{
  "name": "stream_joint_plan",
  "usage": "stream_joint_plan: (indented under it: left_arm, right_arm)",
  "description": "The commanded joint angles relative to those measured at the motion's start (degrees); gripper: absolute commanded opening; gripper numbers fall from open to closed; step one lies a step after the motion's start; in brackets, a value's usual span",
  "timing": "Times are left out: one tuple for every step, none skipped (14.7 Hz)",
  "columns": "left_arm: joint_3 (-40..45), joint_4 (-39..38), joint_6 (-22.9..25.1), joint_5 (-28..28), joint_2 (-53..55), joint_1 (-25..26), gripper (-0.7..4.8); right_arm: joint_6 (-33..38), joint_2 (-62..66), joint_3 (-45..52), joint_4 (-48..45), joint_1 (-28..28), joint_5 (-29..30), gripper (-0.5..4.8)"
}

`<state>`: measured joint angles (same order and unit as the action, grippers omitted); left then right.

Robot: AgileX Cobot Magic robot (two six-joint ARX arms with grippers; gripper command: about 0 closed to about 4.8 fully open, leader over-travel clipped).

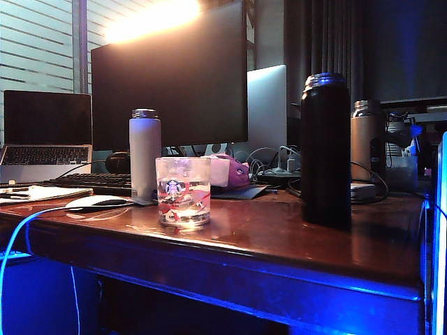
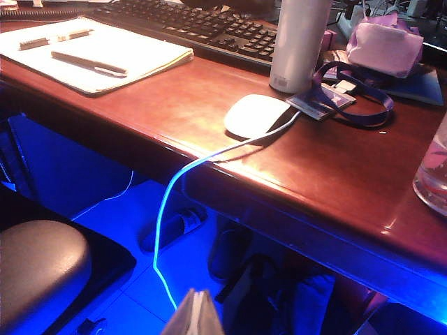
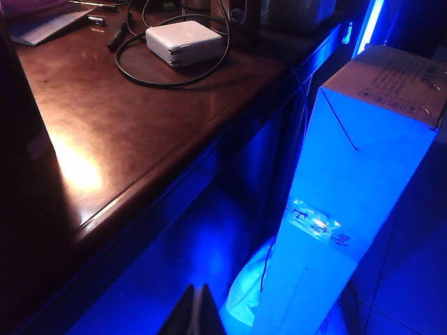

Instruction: Pick up the black thermos, pour a little water from inside into the glass cup, then place the black thermos back on the table.

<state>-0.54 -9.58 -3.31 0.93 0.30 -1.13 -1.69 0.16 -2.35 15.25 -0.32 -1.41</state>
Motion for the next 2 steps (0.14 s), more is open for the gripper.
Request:
stream_joint_plan:
  left_arm:
    - [0.1,-1.0,-0.2,0.3,0.0,-0.1,-0.03]
    - [0.1,-1.0,-0.2,0.3,0.0,-0.1,-0.03]
  right_arm:
    - [0.2,0.0,0.0,0.0,0.0,0.0,-0.05]
    - [0.2,0.0,0.0,0.0,0.0,0.0,-0.05]
